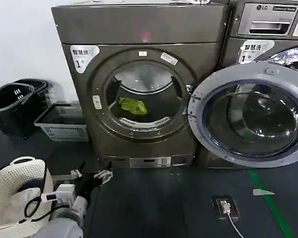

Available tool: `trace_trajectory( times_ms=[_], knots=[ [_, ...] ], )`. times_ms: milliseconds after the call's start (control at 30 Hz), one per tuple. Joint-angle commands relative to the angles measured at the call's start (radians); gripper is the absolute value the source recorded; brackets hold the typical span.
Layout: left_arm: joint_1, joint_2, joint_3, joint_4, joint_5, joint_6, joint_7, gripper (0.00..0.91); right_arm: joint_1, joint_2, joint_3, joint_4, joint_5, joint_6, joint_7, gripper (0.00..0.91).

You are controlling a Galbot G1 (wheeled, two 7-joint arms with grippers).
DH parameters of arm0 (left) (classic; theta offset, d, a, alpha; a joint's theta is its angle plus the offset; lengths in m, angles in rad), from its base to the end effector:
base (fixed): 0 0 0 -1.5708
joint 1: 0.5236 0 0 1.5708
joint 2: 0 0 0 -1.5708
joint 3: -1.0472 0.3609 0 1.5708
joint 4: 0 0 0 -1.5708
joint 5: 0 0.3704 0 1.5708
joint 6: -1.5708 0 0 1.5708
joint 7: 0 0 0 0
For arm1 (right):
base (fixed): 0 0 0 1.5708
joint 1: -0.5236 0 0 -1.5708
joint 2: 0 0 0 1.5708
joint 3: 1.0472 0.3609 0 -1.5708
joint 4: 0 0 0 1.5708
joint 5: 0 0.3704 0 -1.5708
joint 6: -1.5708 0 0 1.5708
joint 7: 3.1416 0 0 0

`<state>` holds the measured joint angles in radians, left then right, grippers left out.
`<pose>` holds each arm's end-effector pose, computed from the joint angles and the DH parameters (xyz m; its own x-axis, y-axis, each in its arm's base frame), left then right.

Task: Grasp the clothes from the dryer.

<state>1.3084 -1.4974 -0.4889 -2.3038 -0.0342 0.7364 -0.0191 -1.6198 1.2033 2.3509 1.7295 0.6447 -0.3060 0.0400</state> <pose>0.2365 -0.0012 -0.1807 -0.9637 0.0382 0.2642 0.0495 0.9981 0.0364 -0.1620 -0.4388 -0.0801 -0.0479 0.9621 -0.2686 0.9944 0.0713 0.0778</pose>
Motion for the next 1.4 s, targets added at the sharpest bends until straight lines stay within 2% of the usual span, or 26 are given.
trace_trajectory(
  times_ms=[33, 67, 100, 433, 1400],
  knots=[
    [0.001, 0.001, -0.001, 0.001, 0.001, 0.049, 0.001, 0.907, -0.002, 0.002, -0.030, -0.011, 0.013, 0.072, 0.039, 0.907],
    [0.001, 0.001, 0.000, 0.001, 0.001, 0.049, 0.000, 0.907, 0.001, 0.001, -0.035, -0.020, 0.014, 0.115, 0.037, 0.907],
    [0.003, 0.001, 0.000, -0.001, 0.001, 0.049, 0.000, 0.907, 0.003, 0.002, -0.037, -0.026, 0.007, 0.124, 0.032, 0.907],
    [0.005, 0.002, 0.001, -0.002, 0.001, 0.049, 0.000, 0.907, 0.001, 0.005, -0.039, -0.034, 0.007, 0.123, 0.046, 0.907],
    [0.005, 0.003, 0.001, -0.003, -0.007, 0.049, -0.003, 0.907, 0.007, 0.009, -0.044, -0.028, 0.013, 0.126, 0.044, 0.907]
  ],
)
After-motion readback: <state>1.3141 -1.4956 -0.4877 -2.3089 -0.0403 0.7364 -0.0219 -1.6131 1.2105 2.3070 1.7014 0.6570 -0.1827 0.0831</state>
